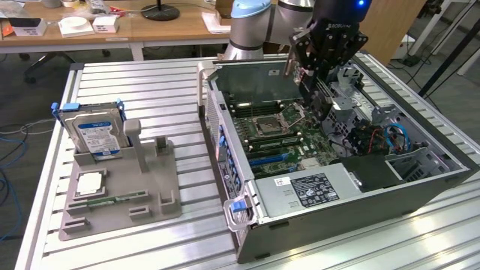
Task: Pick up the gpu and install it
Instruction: 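Insert the gpu into the slot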
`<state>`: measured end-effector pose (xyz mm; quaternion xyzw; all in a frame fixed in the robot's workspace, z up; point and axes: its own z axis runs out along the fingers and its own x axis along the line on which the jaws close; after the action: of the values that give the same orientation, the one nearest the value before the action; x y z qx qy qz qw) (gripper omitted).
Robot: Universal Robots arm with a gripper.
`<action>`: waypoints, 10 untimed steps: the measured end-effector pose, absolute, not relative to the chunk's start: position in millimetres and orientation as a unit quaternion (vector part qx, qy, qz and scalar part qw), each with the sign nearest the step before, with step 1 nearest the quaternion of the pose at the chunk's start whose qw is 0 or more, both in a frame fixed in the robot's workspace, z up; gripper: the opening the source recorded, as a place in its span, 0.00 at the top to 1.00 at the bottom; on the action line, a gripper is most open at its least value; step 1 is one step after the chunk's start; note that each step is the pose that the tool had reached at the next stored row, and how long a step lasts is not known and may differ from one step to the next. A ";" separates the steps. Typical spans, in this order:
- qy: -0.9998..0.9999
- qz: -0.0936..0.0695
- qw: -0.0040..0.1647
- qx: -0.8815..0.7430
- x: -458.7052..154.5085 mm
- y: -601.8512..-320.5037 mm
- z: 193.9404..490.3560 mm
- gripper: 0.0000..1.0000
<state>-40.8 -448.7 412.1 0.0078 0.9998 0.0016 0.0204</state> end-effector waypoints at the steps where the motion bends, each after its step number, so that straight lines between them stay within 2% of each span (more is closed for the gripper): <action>1: 1.000 0.002 0.020 0.005 -40.8 -448.7 412.1 0.74; 10: 0.999 0.002 0.020 -0.028 -40.8 -448.7 412.1 0.74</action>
<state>-40.8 -448.7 412.1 -0.0278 0.9994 0.0023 0.0203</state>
